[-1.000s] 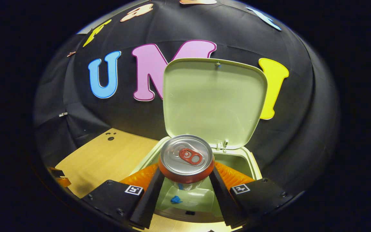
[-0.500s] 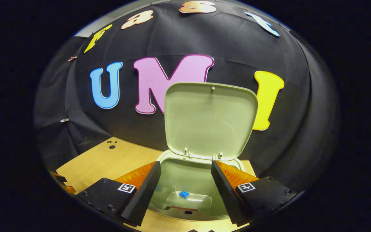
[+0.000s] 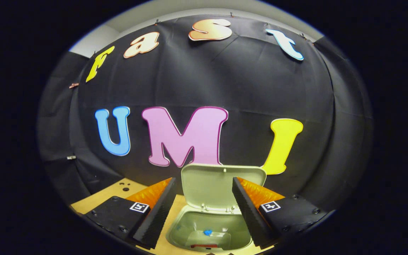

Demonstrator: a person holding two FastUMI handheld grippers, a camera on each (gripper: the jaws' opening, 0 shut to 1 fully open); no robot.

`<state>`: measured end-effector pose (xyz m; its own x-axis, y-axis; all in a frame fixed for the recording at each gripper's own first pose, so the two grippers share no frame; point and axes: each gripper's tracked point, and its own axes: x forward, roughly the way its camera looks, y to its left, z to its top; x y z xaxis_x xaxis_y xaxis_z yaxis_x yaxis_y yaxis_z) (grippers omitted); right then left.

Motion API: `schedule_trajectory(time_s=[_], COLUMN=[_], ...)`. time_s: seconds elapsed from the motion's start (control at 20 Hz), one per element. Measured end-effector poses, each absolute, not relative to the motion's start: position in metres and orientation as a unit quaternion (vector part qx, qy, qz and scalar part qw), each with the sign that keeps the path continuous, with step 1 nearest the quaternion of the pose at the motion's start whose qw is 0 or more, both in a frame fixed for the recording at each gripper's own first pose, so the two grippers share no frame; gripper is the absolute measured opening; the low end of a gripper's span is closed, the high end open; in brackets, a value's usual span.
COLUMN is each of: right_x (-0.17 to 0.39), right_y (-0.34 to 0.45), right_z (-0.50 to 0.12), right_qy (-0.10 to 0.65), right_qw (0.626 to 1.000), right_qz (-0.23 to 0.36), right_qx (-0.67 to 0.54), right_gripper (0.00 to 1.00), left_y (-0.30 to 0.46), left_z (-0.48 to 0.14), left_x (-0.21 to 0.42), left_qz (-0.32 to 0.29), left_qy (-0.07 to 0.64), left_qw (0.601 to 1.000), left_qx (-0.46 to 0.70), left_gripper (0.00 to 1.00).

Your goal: Press the lid of the desktop garbage bin to open it, pick up the crumpled paper on the desktop and throw it into the bin, then pick up the pop can on the desktop and drop it into the bin, and finally close the garbage bin lid.

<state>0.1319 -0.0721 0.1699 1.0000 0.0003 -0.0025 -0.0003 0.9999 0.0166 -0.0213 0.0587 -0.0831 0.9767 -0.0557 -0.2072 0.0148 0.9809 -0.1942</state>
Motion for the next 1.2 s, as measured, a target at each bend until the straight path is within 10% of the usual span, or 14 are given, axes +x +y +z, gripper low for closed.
schedule_trajectory(time_s=[1.2], right_x=[0.233], right_y=[-0.093], right_z=[0.162], right_qy=[0.067], right_qw=[0.996], right_qz=[-0.04], right_qx=[-0.04], right_gripper=[0.96], left_y=[0.136], left_z=[-0.126], left_x=[-0.061], left_qz=[0.091], left_qy=[0.12], left_qw=[0.977], left_qx=[-0.154], left_gripper=[0.96])
